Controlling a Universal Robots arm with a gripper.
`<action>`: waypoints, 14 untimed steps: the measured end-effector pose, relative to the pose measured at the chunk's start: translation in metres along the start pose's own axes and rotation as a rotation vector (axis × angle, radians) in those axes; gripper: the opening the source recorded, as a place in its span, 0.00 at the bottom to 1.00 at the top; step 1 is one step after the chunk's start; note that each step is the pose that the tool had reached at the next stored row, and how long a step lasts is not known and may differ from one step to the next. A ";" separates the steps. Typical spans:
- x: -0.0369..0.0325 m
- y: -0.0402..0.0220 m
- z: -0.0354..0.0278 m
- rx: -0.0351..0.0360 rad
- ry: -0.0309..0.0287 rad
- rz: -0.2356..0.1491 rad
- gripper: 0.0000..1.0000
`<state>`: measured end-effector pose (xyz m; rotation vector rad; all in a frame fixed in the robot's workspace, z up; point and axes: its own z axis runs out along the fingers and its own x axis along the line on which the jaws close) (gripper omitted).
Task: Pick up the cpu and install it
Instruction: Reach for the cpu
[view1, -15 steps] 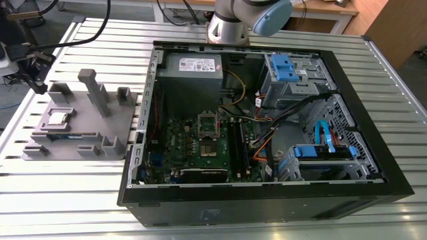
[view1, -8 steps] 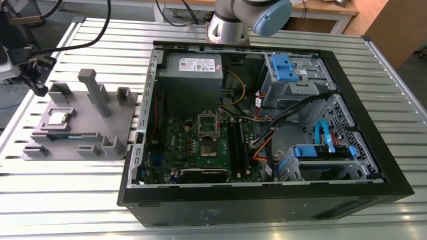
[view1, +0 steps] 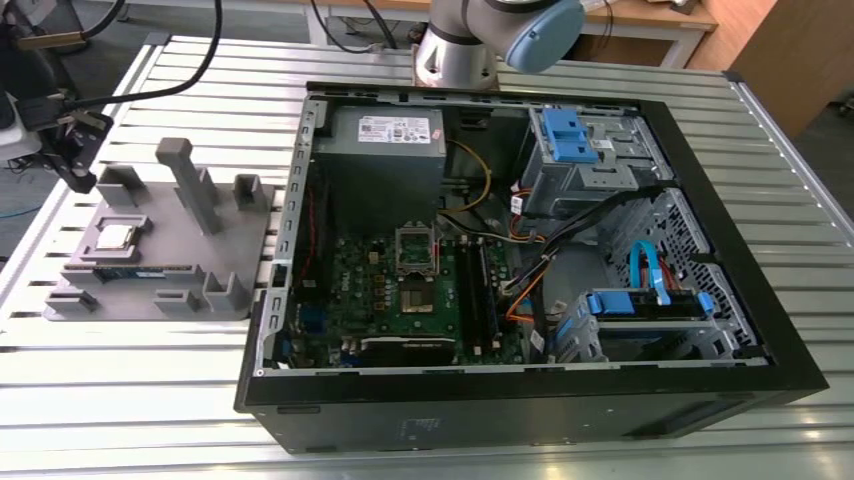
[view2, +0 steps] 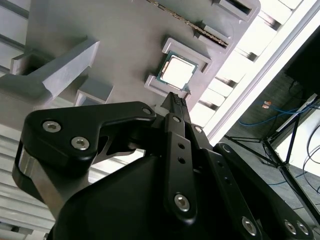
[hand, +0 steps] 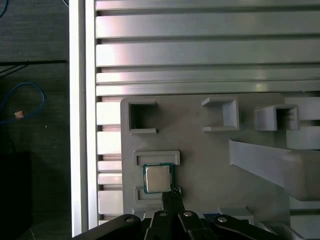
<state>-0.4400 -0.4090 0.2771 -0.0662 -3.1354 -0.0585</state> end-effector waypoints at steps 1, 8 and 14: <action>0.0001 0.0000 0.0004 0.0000 0.0000 0.000 0.11; 0.0010 -0.0009 0.0096 0.0001 0.0002 0.000 0.11; 0.0025 -0.0024 0.0166 0.0001 0.0002 0.000 0.11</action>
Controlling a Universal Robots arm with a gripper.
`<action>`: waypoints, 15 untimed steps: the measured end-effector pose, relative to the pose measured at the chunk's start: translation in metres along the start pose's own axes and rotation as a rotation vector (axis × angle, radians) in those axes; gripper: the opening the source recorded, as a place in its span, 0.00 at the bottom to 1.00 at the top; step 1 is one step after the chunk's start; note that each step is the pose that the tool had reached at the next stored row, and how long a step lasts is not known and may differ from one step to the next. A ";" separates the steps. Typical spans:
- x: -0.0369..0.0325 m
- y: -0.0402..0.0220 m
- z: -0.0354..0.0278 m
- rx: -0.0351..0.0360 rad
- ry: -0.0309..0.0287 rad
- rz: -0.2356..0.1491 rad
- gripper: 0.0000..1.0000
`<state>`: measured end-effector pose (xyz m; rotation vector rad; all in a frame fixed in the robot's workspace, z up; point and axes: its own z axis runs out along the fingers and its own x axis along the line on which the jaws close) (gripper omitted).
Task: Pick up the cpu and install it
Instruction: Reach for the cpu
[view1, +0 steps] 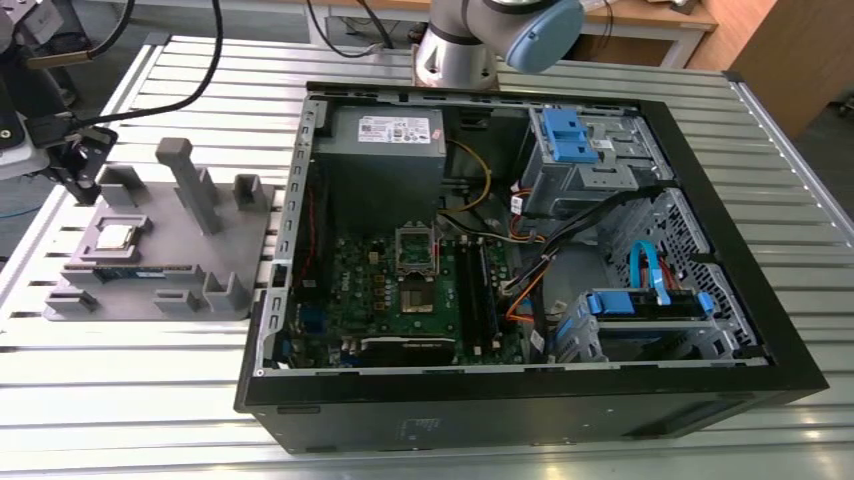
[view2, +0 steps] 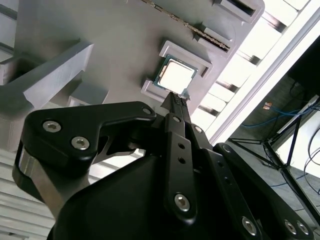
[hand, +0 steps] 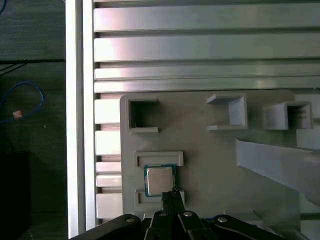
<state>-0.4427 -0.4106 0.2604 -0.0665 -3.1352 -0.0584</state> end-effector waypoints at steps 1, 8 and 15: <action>0.0001 -0.0007 0.0015 0.0001 0.0002 0.000 0.11; 0.0003 -0.0041 0.0107 0.0000 0.0000 0.000 0.11; 0.0002 -0.0045 0.0191 0.0001 0.0001 0.000 0.11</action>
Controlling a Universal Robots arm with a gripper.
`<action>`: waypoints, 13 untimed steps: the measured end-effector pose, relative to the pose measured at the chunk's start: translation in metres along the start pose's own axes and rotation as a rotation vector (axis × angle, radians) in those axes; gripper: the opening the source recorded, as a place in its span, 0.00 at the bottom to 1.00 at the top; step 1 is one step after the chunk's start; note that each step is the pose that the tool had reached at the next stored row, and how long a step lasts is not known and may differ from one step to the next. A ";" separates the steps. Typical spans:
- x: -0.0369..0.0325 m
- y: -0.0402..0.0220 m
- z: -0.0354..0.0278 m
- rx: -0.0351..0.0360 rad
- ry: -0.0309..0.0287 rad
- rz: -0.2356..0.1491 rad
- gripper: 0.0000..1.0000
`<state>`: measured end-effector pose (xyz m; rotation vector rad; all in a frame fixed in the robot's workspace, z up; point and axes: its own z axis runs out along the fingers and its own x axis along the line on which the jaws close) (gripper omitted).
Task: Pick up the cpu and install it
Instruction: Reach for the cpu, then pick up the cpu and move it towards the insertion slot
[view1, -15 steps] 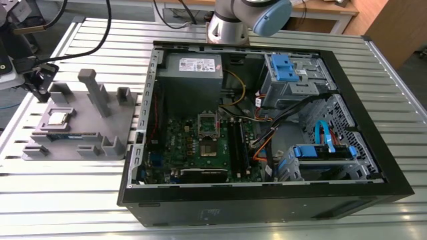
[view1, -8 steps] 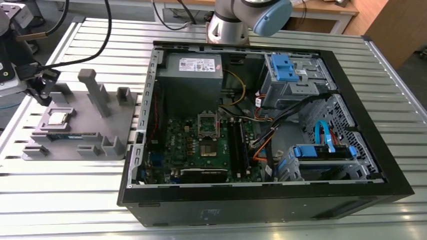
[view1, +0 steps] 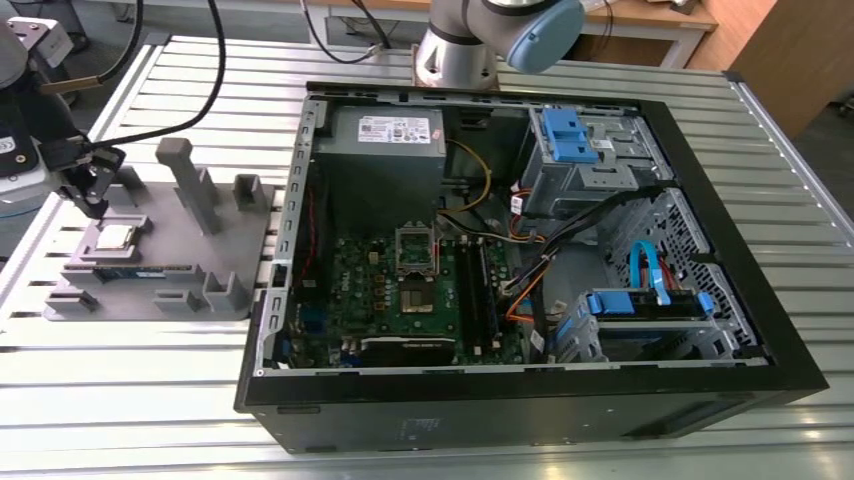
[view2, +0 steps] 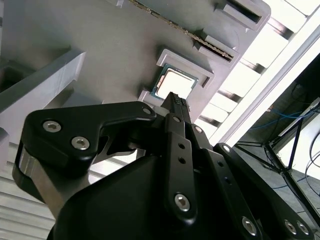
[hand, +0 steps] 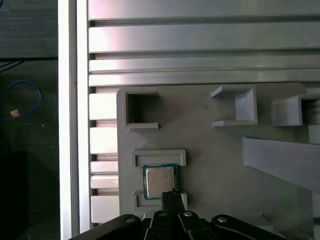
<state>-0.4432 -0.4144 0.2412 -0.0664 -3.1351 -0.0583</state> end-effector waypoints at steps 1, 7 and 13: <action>0.0000 0.0000 0.0001 0.0000 0.0000 0.000 0.11; 0.0005 -0.0001 0.0024 0.0000 -0.0001 0.000 0.11; 0.0005 -0.0002 0.0041 0.0000 0.0000 0.000 0.11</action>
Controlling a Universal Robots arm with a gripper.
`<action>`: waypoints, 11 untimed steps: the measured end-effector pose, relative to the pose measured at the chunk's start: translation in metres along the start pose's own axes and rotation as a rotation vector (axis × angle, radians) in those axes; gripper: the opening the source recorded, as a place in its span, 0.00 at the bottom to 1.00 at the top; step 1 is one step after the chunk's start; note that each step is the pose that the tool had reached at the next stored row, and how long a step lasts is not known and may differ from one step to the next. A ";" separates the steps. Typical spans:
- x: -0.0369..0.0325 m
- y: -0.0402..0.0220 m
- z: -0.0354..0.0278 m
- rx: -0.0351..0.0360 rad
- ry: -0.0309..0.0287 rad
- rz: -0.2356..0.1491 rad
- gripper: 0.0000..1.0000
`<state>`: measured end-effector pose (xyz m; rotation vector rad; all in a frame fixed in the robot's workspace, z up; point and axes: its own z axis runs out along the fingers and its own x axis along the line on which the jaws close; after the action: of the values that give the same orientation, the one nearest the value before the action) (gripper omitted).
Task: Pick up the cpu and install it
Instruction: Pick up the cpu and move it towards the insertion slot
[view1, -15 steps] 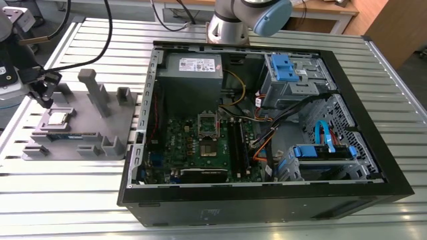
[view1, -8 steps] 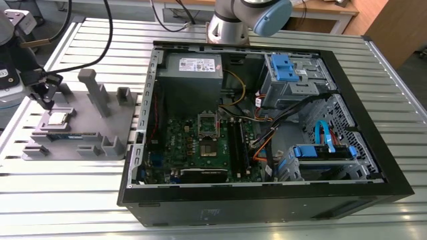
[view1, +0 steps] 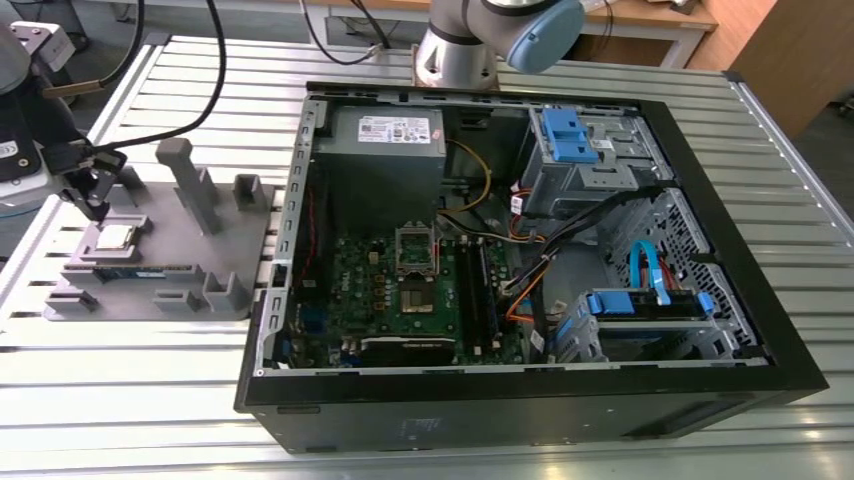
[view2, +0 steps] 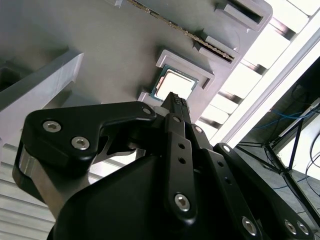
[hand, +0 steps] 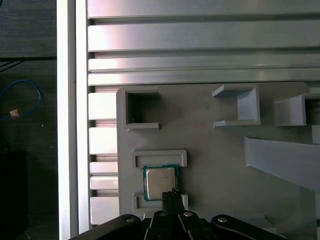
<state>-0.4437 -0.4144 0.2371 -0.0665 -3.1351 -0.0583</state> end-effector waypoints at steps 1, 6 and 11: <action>0.0000 0.0000 0.0000 0.0000 0.0000 0.000 0.11; 0.0000 0.0000 0.0002 0.0000 0.0000 0.000 0.11; 0.0000 0.0000 0.0005 0.0000 0.0000 0.000 0.29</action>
<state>-0.4437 -0.4144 0.2366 -0.0664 -3.1351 -0.0583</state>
